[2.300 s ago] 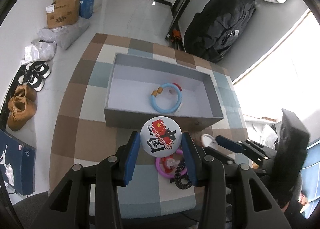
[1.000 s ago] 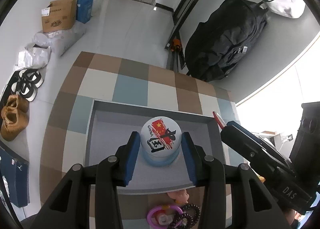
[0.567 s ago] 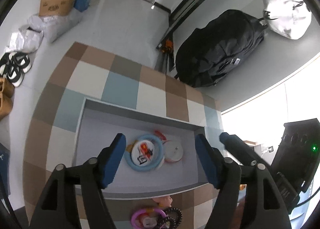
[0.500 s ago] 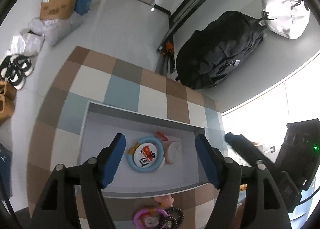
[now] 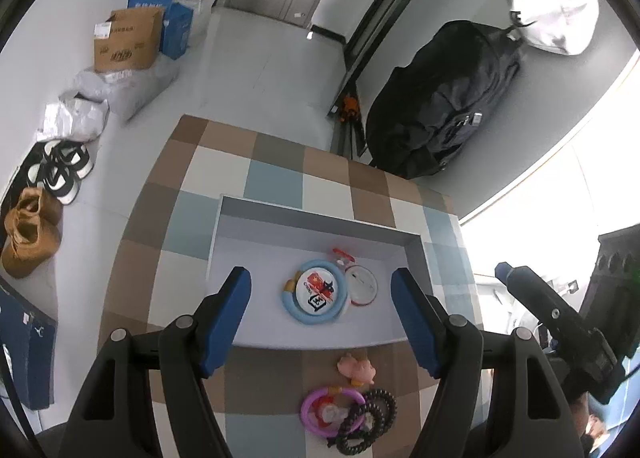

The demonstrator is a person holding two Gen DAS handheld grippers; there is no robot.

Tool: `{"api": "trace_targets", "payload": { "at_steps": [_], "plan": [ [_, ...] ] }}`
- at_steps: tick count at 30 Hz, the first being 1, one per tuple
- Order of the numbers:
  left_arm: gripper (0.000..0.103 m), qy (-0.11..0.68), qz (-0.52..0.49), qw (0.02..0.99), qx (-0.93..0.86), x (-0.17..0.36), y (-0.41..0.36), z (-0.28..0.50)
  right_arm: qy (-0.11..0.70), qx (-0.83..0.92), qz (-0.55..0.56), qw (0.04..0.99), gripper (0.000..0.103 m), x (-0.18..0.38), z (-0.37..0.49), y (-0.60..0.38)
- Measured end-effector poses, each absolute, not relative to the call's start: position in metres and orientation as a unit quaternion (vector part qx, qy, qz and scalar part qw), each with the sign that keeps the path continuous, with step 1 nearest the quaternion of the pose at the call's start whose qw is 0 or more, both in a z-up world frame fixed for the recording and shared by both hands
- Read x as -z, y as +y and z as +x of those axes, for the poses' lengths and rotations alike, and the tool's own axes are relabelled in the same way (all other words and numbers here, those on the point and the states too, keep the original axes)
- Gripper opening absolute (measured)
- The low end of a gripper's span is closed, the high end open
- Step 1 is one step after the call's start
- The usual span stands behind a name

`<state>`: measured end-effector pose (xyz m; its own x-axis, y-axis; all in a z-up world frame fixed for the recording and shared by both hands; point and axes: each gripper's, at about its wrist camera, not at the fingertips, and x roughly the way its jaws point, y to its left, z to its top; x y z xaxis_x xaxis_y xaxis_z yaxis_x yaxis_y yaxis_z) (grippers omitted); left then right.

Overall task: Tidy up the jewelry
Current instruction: 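Carry both white discs over the grey box and open both grippers, then lower the left gripper onto the black beaded bracelet and close it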

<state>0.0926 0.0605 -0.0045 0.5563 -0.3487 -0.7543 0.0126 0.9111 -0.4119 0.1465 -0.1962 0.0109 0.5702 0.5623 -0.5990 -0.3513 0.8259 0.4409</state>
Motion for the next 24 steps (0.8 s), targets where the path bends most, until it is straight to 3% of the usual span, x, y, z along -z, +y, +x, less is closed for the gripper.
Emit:
{"api": "trace_targets", "payload": {
  "at_steps": [24],
  "plan": [
    [0.068, 0.459, -0.124, 0.876, 0.084, 0.008, 0.038, 0.036, 0.401, -0.230, 0.106, 0.880, 0.103, 0.003, 0.100, -0.219]
  ]
}}
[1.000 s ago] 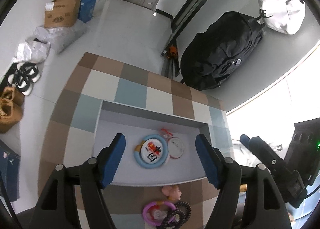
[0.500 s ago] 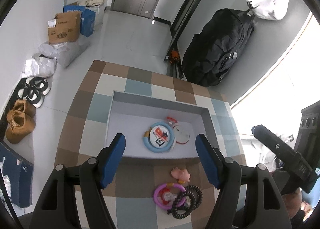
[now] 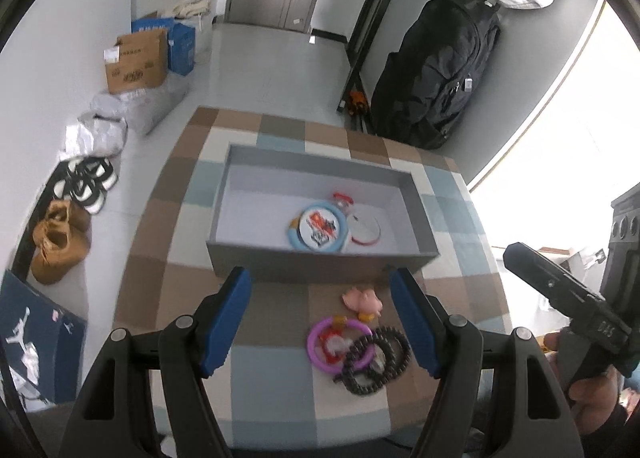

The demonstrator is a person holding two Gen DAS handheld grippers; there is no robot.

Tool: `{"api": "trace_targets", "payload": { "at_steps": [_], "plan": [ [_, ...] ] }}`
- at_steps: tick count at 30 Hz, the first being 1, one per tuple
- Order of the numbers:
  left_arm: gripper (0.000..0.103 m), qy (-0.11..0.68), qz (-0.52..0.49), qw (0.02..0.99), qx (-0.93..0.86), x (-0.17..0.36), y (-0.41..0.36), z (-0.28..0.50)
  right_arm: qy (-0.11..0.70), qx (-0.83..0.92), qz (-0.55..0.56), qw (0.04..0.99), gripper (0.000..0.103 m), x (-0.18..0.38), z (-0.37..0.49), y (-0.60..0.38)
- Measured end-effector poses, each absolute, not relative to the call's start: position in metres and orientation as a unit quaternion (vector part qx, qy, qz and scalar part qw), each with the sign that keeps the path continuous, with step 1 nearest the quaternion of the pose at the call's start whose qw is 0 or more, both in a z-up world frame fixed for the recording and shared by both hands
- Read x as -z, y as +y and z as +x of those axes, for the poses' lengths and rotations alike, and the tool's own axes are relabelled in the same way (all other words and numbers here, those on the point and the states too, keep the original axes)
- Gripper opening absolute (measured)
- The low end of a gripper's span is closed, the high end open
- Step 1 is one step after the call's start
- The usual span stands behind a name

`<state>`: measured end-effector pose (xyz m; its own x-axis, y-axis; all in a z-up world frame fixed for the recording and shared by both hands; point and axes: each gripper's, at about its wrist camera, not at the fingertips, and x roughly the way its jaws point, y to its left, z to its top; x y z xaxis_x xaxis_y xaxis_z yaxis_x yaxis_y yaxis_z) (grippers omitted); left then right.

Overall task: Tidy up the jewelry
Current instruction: 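Lower the left gripper onto the black beaded bracelet and close it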

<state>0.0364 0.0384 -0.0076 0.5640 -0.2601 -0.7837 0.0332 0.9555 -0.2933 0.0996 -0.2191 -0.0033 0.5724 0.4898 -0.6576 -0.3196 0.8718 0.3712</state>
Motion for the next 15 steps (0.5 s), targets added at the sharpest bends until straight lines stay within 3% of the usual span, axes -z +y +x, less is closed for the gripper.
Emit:
{"api": "trace_targets", "payload": {
  "at_steps": [15],
  "plan": [
    [0.068, 0.510, -0.117, 0.845, 0.114, 0.035, 0.018, 0.010, 0.426, -0.227, 0.102, 0.870, 0.103, 0.013, 0.077, -0.220]
  ]
}}
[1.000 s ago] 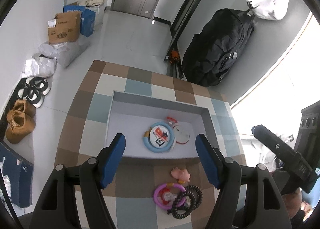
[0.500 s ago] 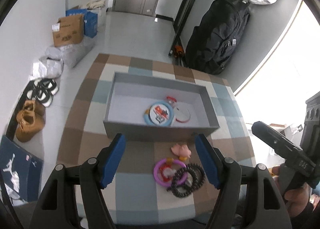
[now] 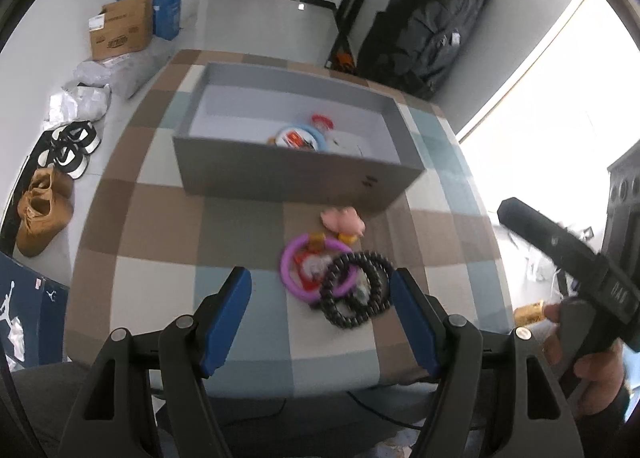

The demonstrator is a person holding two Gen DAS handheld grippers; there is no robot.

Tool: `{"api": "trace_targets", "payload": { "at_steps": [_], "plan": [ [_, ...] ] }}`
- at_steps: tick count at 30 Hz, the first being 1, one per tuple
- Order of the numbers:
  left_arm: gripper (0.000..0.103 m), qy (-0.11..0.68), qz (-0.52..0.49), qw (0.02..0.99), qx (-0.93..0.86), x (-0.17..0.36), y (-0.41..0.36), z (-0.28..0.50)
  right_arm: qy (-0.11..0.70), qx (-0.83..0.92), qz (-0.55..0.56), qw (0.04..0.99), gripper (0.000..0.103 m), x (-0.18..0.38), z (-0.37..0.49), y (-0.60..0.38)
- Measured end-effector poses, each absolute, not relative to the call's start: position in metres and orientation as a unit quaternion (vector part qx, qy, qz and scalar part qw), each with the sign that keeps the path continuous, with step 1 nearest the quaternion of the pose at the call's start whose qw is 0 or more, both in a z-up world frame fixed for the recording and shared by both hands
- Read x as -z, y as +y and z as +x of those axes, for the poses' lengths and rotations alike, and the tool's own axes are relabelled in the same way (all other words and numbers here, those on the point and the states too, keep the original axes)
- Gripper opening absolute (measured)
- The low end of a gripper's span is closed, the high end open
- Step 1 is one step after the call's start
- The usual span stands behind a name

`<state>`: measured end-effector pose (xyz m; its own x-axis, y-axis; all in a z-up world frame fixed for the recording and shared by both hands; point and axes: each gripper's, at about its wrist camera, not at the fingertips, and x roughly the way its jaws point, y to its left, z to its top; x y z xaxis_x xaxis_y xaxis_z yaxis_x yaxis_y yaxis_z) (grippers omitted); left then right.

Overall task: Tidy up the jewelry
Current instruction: 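Lower the left gripper onto the black beaded bracelet and close it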

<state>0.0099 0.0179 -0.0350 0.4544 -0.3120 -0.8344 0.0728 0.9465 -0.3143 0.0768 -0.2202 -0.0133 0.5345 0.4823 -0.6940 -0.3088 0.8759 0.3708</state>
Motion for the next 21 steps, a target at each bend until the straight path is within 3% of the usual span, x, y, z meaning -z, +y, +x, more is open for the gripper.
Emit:
{"api": "trace_targets", "payload": {
  "at_steps": [2, 4, 9, 12, 16, 21],
  "plan": [
    [0.066, 0.514, -0.107, 0.844, 0.113, 0.038, 0.014, 0.009, 0.425, -0.227, 0.099, 0.870, 0.103, 0.012, 0.076, -0.220],
    [0.054, 0.523, -0.098, 0.839, 0.113, 0.042, 0.011, 0.010, 0.424, -0.225, 0.103, 0.871, 0.103, 0.011, 0.075, -0.222],
    [0.034, 0.549, -0.103, 0.821, 0.119, 0.056, 0.009, 0.013, 0.424, -0.223, 0.112, 0.871, 0.103, 0.010, 0.077, -0.227],
    [0.031, 0.554, -0.094, 0.818, 0.122, 0.058, 0.005, 0.013, 0.422, -0.224, 0.115, 0.871, 0.103, 0.008, 0.077, -0.228],
    [0.019, 0.561, -0.092, 0.814, 0.117, 0.062, 0.004, 0.015, 0.419, -0.227, 0.113, 0.872, 0.103, 0.007, 0.078, -0.226],
    [0.018, 0.555, -0.097, 0.818, 0.115, 0.057, 0.008, 0.012, 0.418, -0.229, 0.114, 0.872, 0.103, 0.006, 0.079, -0.226]
  ]
}}
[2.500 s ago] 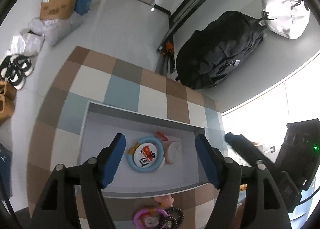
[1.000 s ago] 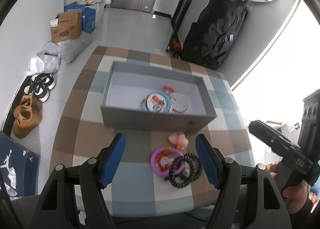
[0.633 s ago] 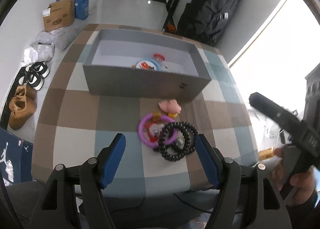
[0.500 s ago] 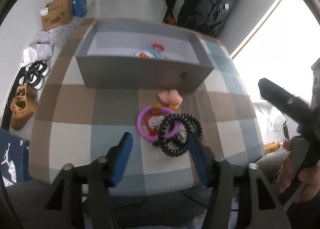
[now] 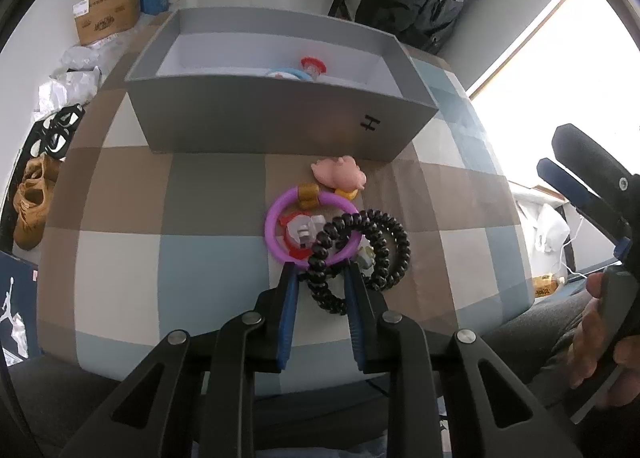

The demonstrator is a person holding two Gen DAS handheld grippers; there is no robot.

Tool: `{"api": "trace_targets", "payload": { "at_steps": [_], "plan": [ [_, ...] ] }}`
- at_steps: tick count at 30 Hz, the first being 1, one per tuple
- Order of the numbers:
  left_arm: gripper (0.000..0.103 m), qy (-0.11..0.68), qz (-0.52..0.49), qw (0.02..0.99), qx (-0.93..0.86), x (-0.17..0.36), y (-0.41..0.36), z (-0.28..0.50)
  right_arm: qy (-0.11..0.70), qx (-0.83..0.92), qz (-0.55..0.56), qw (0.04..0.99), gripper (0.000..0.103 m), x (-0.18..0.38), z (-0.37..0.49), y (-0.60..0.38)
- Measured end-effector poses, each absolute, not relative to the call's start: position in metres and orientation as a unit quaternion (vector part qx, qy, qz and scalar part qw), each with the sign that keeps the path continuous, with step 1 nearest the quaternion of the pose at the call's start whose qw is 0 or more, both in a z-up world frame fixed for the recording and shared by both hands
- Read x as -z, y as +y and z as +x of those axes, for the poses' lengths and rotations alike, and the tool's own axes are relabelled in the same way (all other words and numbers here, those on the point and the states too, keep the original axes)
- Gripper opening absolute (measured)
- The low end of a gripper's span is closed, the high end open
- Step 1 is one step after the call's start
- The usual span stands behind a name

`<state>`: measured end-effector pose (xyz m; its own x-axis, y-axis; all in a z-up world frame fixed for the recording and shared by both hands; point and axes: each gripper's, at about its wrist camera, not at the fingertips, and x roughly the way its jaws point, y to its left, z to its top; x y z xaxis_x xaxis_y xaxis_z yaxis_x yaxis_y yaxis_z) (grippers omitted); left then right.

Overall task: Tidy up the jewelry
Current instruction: 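Lower the left gripper onto the black beaded bracelet and close it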

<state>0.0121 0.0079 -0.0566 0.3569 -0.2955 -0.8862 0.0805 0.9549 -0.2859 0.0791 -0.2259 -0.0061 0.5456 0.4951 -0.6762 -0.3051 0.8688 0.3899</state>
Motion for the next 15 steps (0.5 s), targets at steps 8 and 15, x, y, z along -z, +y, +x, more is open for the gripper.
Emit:
{"api": "trace_targets", "payload": {
  "at_steps": [8, 15],
  "plan": [
    [0.007, 0.564, -0.088, 0.814, 0.107, 0.060, 0.010, 0.014, 0.420, -0.232, 0.106, 0.871, 0.103, 0.007, 0.079, -0.223],
    [0.007, 0.543, -0.081, 0.827, 0.117, 0.046, 0.009, 0.011, 0.422, -0.231, 0.104, 0.870, 0.103, 0.009, 0.080, -0.221]
  ]
}}
